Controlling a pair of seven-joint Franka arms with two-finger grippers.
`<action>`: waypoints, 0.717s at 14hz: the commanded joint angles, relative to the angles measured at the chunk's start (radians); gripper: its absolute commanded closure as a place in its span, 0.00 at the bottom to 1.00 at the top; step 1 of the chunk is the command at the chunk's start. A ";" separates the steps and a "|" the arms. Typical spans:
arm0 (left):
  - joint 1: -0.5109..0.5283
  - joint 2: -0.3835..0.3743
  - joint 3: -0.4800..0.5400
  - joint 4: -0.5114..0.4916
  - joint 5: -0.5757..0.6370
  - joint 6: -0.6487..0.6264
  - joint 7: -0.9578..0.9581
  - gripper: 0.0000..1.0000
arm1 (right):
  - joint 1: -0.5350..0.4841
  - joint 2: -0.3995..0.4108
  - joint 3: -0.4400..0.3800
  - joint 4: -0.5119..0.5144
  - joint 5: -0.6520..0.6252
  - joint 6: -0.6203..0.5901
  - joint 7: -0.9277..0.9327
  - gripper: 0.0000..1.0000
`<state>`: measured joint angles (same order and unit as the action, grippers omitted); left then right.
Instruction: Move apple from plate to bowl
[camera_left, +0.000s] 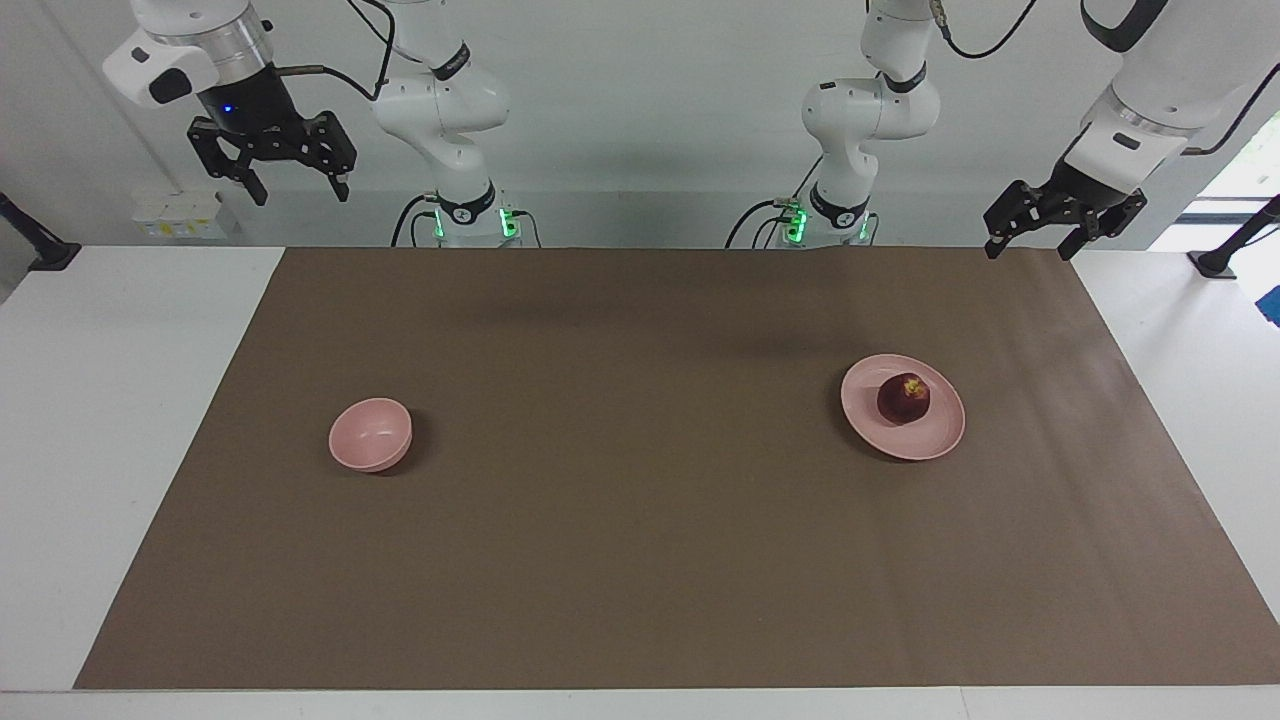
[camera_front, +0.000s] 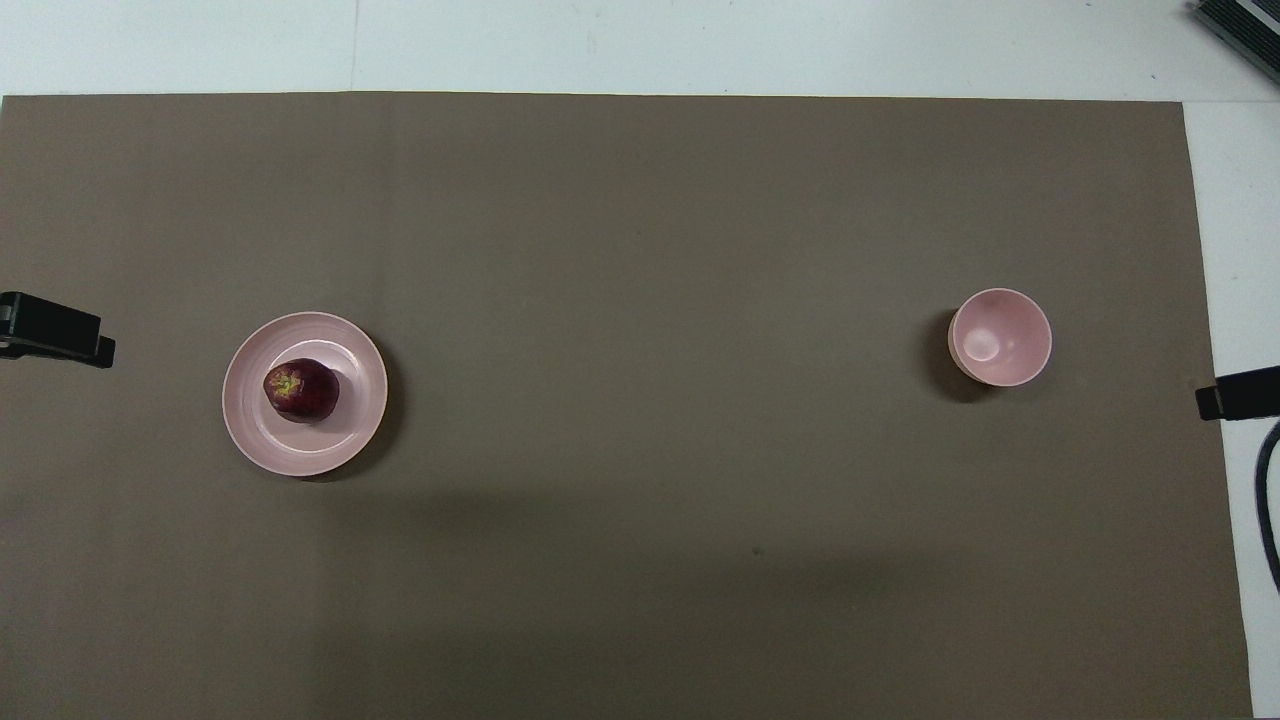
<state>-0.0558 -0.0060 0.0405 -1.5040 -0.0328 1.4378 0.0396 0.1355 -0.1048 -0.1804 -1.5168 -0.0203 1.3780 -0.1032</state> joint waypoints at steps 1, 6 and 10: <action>0.011 -0.020 -0.007 -0.015 -0.010 -0.014 0.006 0.00 | -0.011 -0.018 0.004 -0.017 0.008 -0.005 -0.029 0.00; 0.004 -0.022 -0.007 -0.019 -0.010 -0.008 0.006 0.00 | -0.004 -0.021 0.005 -0.011 0.008 -0.004 -0.029 0.00; 0.013 -0.037 -0.010 -0.048 -0.012 -0.007 0.011 0.00 | -0.002 -0.021 0.006 -0.009 0.008 -0.004 -0.029 0.00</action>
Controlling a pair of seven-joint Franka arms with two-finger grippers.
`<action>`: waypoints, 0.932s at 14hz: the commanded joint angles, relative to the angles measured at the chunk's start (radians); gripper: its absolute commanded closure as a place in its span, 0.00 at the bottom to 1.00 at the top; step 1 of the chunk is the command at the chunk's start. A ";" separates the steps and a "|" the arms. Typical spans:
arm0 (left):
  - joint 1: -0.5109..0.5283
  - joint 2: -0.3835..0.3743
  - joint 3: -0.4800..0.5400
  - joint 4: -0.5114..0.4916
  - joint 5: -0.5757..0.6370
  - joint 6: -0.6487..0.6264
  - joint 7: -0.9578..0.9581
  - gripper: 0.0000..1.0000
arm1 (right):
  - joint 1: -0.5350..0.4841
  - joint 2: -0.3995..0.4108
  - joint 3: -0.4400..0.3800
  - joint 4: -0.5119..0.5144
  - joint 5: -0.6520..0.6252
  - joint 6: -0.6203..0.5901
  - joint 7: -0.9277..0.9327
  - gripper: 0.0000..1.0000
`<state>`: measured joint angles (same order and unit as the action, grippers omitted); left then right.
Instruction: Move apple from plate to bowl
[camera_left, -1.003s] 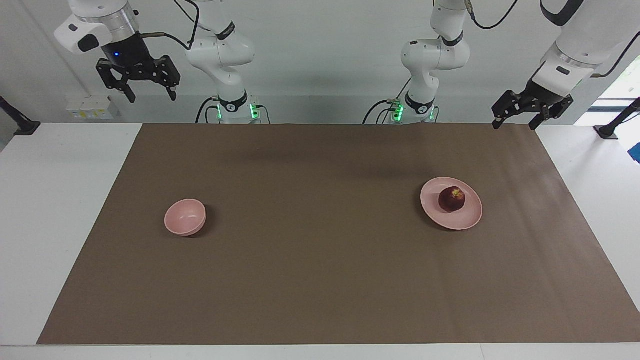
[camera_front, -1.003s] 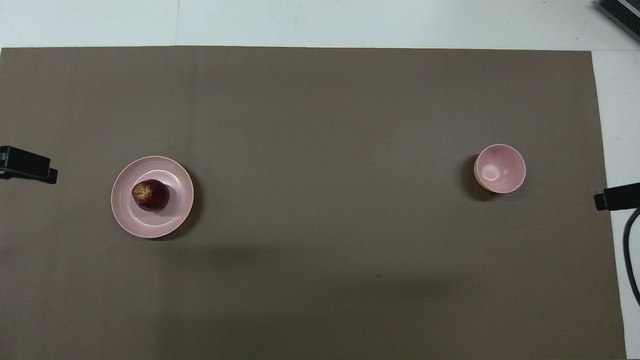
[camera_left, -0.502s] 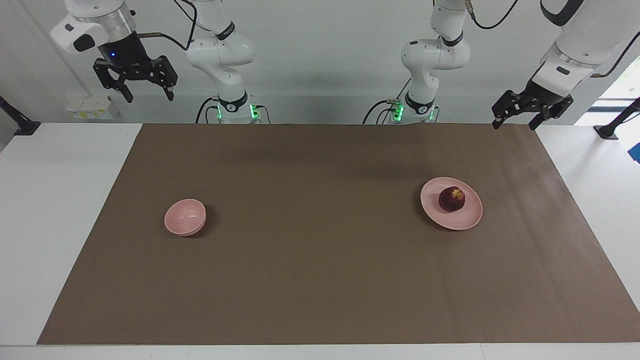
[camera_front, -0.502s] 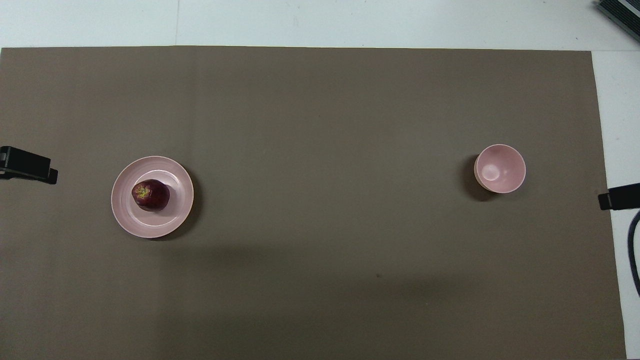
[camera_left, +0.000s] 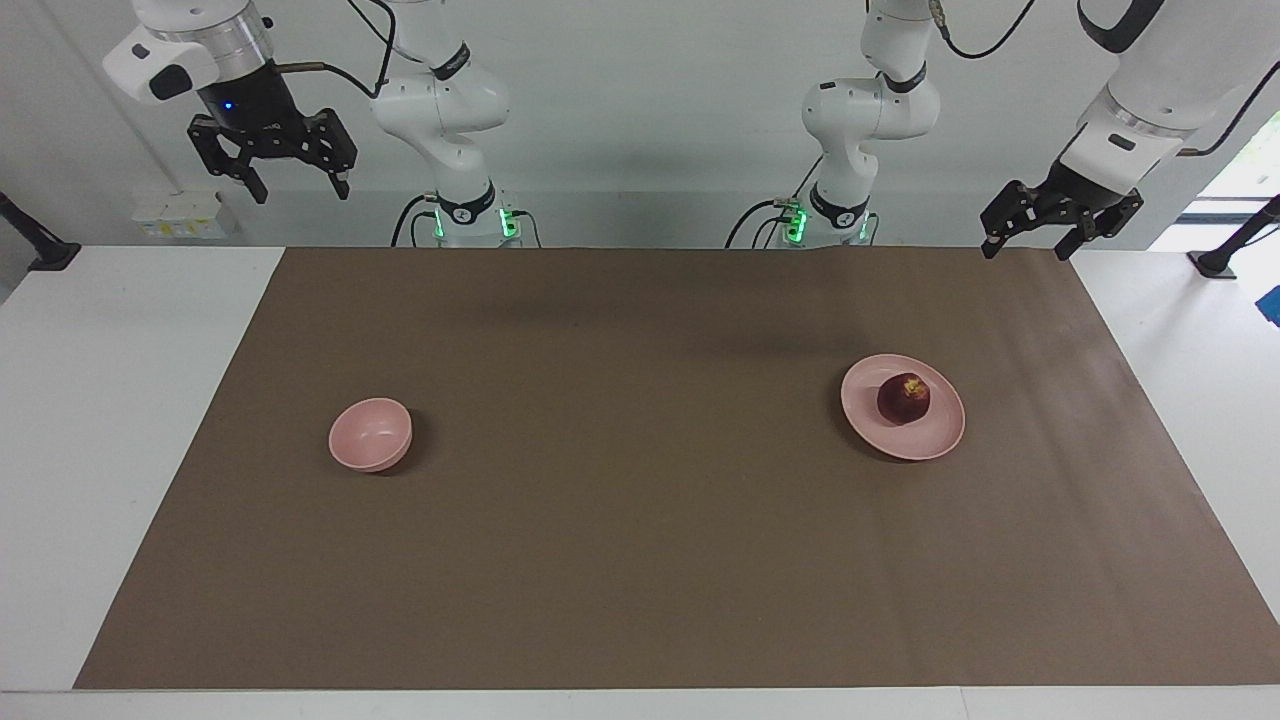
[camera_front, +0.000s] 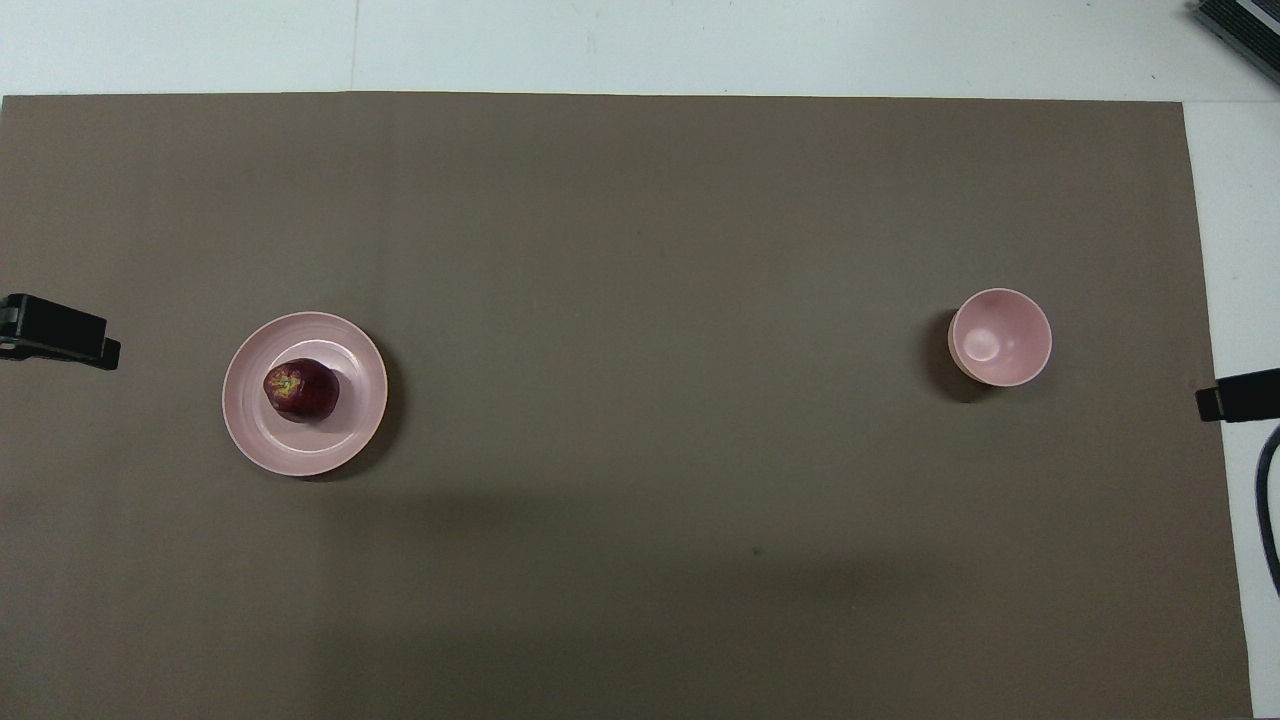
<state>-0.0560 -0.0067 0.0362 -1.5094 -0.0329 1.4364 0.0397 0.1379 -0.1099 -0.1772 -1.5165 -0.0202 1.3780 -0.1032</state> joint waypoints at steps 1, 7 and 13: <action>0.012 -0.051 -0.002 -0.075 -0.012 0.002 0.012 0.00 | -0.004 -0.016 0.002 -0.011 0.008 -0.004 -0.029 0.00; 0.004 -0.058 -0.002 -0.207 -0.012 0.152 0.006 0.00 | -0.006 -0.016 0.002 -0.010 0.008 -0.004 -0.029 0.00; 0.019 -0.052 -0.002 -0.279 -0.012 0.275 0.008 0.00 | -0.004 -0.016 0.002 -0.010 0.008 -0.004 -0.029 0.00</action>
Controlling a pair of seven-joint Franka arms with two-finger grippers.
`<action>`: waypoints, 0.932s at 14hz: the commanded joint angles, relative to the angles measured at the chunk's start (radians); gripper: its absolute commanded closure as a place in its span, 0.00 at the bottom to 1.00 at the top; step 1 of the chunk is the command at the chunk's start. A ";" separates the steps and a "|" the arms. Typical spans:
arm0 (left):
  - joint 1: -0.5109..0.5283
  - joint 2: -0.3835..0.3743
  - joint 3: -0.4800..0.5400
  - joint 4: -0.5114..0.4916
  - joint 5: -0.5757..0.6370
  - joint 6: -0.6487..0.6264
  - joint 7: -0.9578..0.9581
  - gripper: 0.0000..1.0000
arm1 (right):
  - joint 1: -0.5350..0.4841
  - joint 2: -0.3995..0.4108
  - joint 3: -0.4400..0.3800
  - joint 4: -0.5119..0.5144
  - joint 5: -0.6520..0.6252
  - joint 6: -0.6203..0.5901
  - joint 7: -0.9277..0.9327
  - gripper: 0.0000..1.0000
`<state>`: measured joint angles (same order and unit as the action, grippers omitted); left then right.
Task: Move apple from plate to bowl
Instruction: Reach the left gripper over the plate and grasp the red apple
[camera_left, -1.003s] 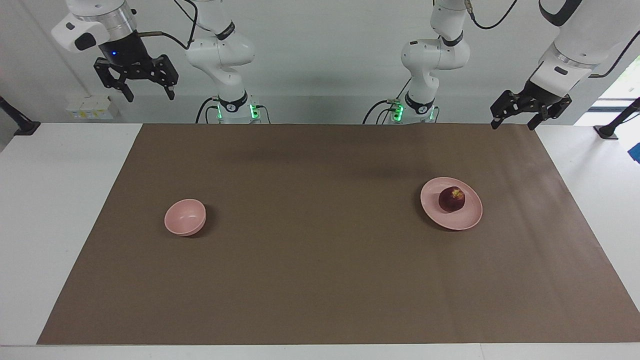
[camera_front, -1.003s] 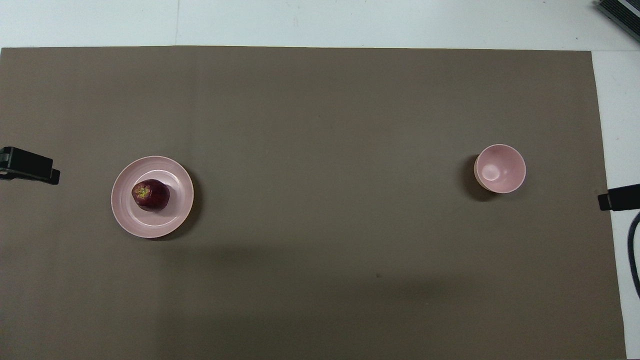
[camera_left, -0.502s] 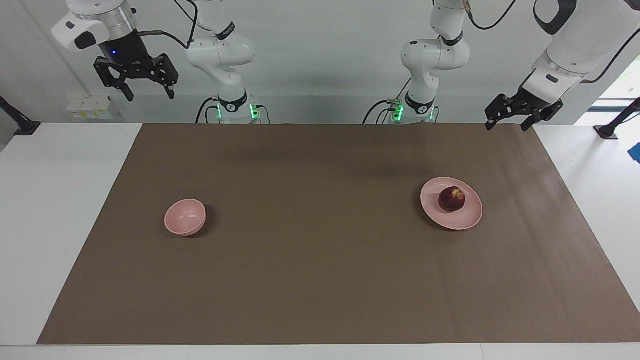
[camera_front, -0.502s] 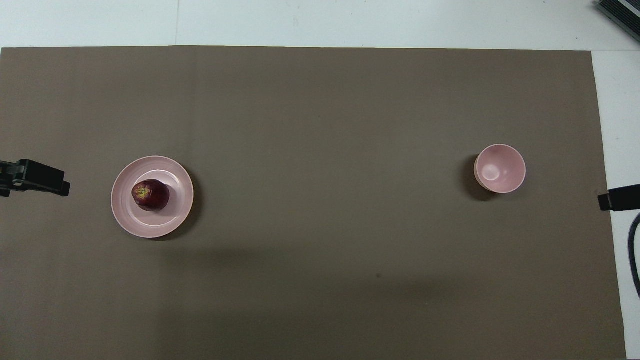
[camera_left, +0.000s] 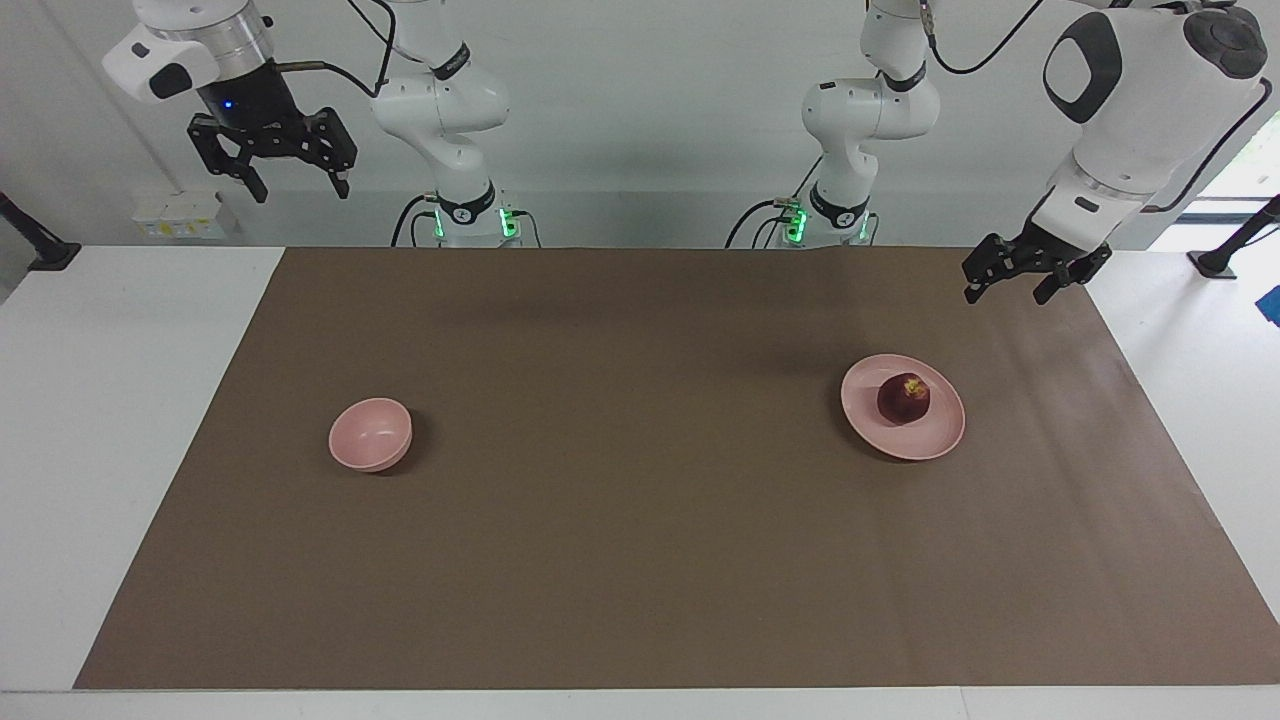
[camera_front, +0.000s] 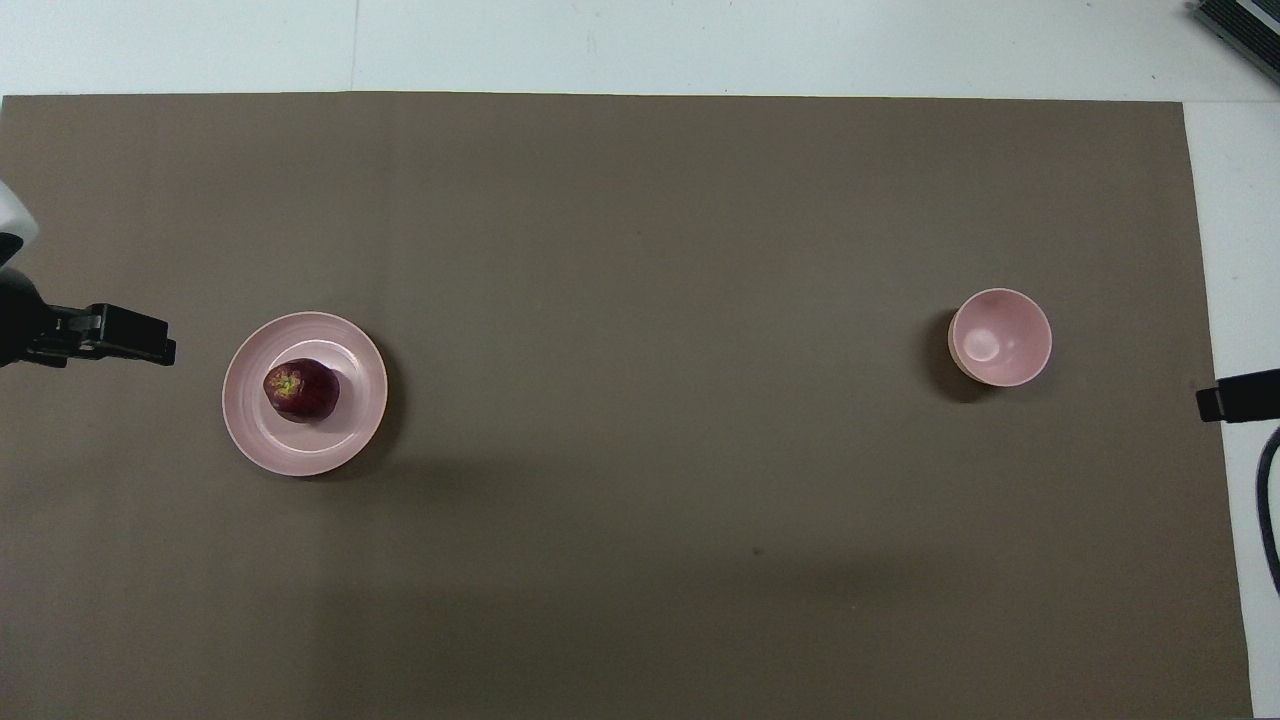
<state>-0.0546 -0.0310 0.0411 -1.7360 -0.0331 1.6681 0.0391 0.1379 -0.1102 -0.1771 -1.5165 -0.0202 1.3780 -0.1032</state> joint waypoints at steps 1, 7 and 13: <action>0.030 -0.020 -0.007 -0.057 -0.011 0.047 0.008 0.00 | -0.006 -0.016 0.002 -0.011 0.008 -0.004 -0.029 0.00; 0.026 -0.015 -0.007 -0.207 -0.011 0.177 0.016 0.00 | -0.004 -0.016 0.002 -0.010 0.008 -0.004 -0.029 0.00; -0.007 0.092 -0.010 -0.286 -0.011 0.370 -0.002 0.00 | -0.004 -0.016 0.002 -0.010 0.008 -0.004 -0.029 0.00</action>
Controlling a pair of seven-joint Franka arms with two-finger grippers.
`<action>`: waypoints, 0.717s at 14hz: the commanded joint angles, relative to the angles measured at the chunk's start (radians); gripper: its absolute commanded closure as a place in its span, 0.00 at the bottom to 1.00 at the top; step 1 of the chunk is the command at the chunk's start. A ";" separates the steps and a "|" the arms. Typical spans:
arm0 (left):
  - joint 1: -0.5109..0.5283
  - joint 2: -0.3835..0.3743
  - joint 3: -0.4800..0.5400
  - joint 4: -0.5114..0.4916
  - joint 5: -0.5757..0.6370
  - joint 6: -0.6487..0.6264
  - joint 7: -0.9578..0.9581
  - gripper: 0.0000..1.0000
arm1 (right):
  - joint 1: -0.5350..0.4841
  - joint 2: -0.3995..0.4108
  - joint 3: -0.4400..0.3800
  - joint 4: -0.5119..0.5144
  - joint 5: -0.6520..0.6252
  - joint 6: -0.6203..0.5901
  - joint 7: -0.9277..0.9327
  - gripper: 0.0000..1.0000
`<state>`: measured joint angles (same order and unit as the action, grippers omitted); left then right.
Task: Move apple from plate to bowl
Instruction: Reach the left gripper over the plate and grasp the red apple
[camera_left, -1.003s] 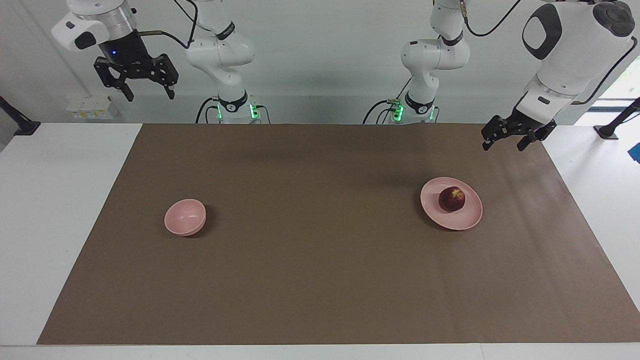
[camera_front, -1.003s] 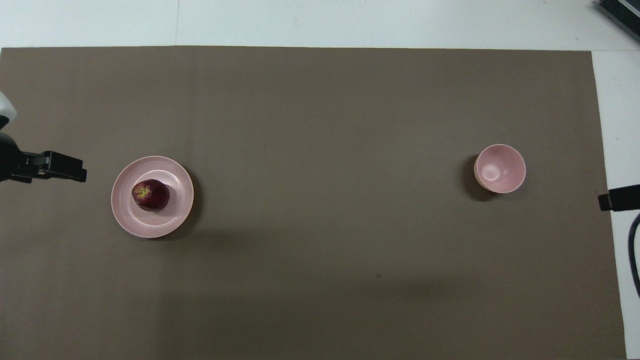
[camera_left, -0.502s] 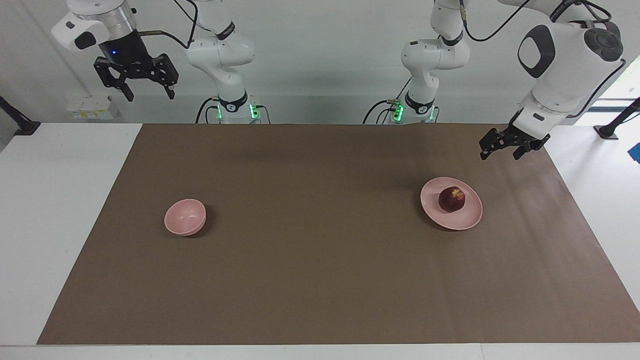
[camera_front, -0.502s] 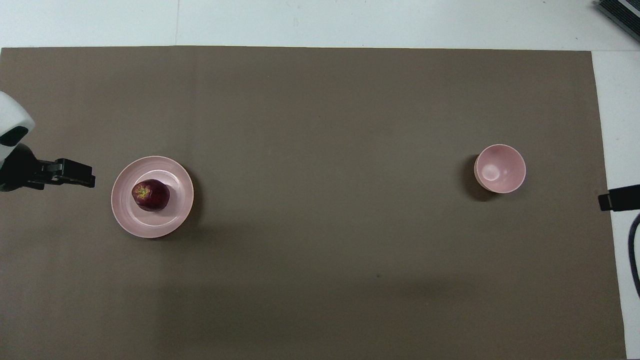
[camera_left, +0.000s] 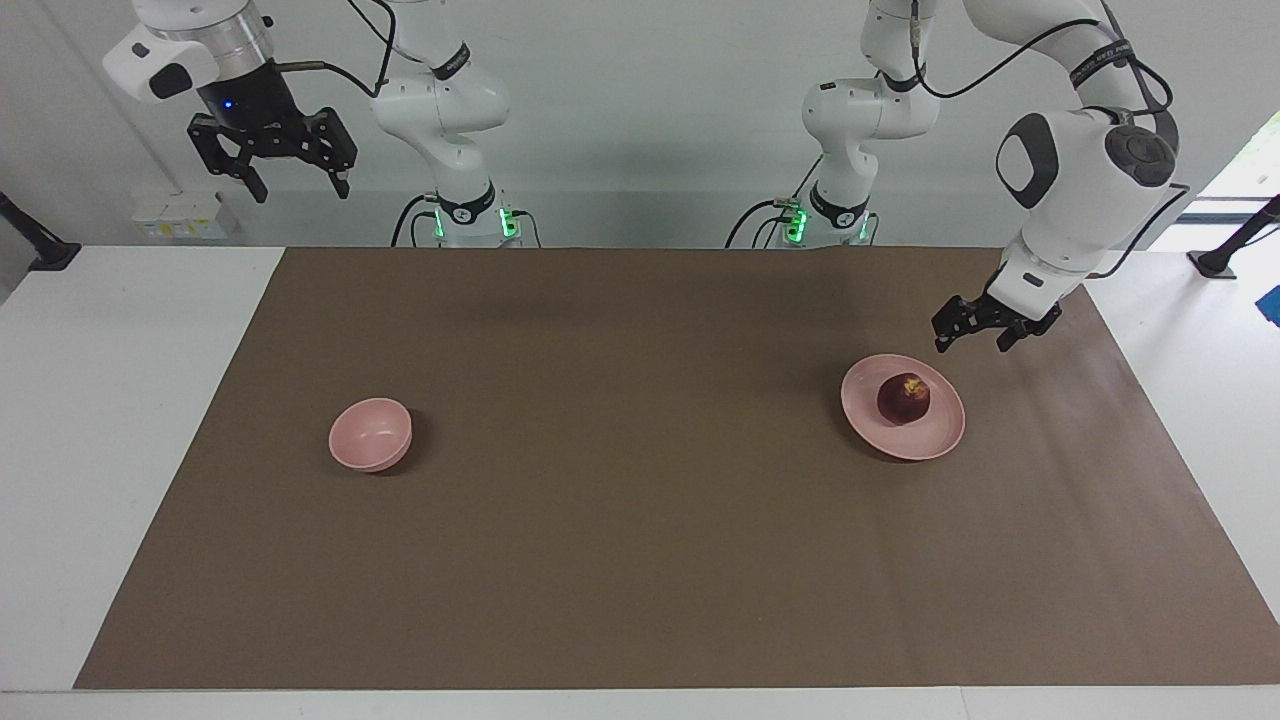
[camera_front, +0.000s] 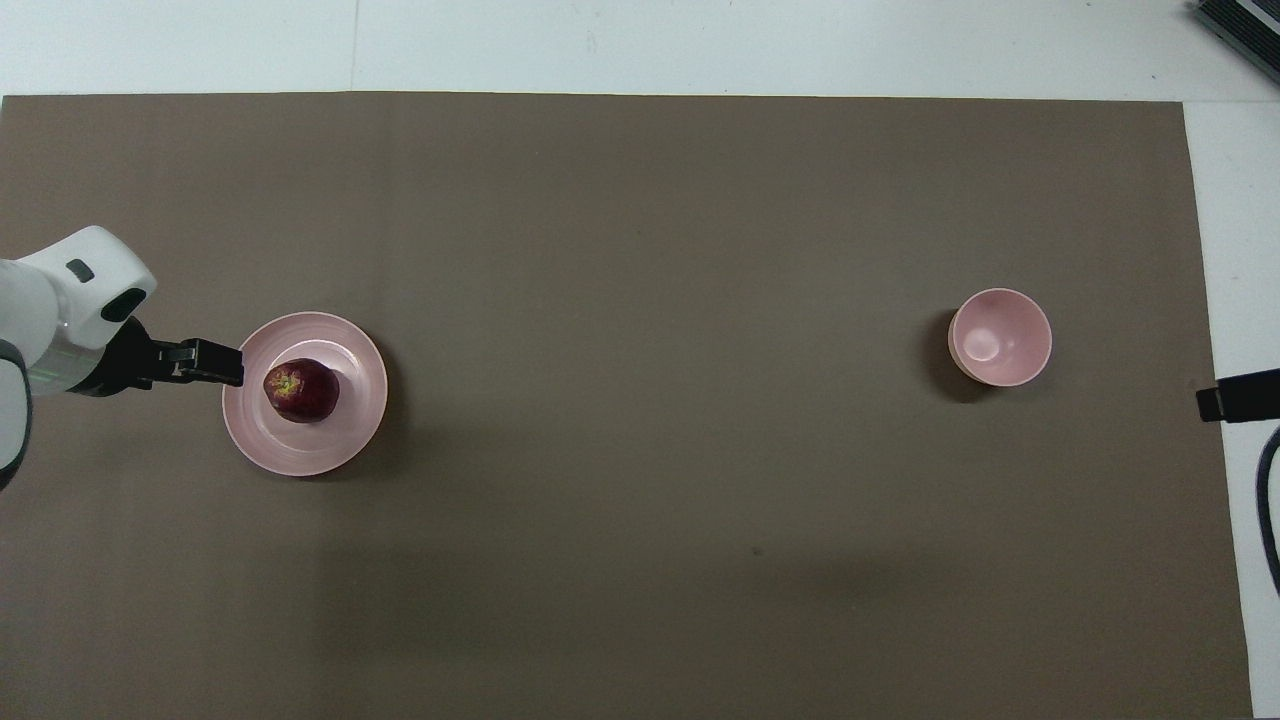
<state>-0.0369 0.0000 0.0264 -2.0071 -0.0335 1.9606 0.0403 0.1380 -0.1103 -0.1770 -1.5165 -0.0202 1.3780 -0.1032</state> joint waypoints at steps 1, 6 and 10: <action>-0.032 0.084 0.004 -0.019 -0.011 0.118 -0.017 0.00 | -0.005 -0.016 0.002 -0.010 0.008 -0.004 -0.029 0.00; -0.095 0.166 0.004 -0.044 -0.011 0.224 -0.100 0.00 | -0.005 -0.016 0.002 -0.010 0.008 -0.004 -0.029 0.00; -0.081 0.134 0.004 -0.108 -0.011 0.225 -0.085 0.00 | -0.005 -0.016 0.002 -0.010 0.008 -0.004 -0.029 0.00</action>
<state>-0.1228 0.1822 0.0255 -2.0514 -0.0366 2.1605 -0.0522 0.1380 -0.1103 -0.1770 -1.5165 -0.0202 1.3780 -0.1032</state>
